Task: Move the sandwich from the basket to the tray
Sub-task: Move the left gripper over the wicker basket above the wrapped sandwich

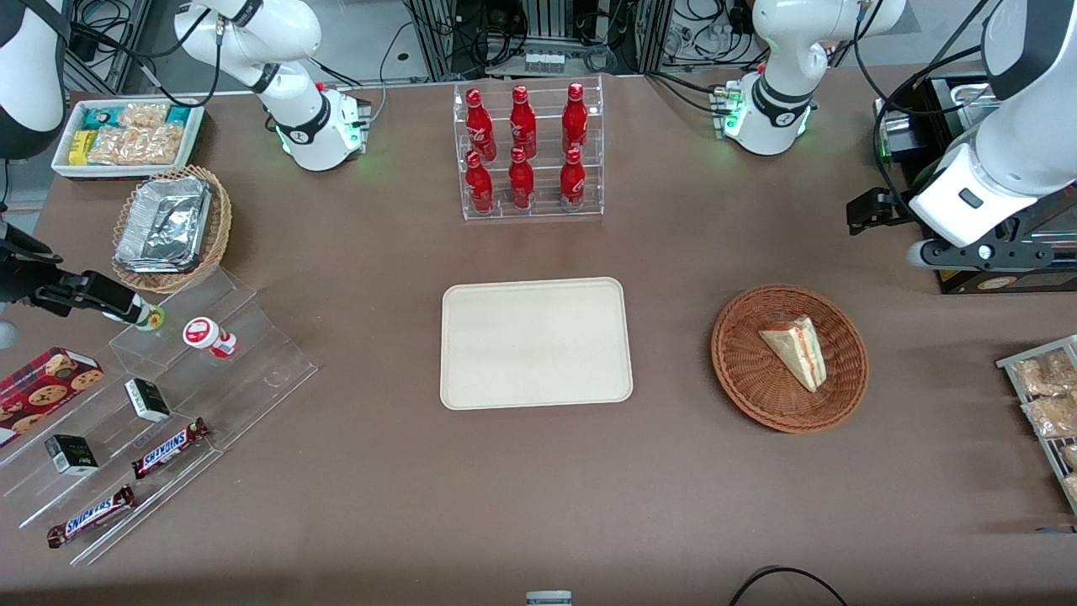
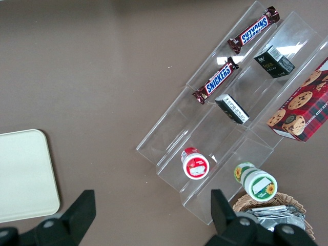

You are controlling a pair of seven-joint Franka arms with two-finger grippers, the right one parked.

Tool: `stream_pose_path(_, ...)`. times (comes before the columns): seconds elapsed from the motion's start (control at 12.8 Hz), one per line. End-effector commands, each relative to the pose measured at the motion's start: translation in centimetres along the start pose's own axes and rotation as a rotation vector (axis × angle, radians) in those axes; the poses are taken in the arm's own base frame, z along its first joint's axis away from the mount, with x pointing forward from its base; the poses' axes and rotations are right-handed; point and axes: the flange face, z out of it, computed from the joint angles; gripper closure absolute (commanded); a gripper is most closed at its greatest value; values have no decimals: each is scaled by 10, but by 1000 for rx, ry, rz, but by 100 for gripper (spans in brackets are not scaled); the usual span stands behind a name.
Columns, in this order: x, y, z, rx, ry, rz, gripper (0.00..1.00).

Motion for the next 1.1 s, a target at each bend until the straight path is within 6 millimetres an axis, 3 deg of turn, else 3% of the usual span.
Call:
stream_pose_path(0.0,-4,2,-6,-3,2,17,0)
stream_pose_path(0.16,1,3,-1,-7,14,19,0)
stream_pose_path(0.39,13,4,24,-4,16,24,0)
stream_pose_path(1.02,35,9,159,-7,88,31,0)
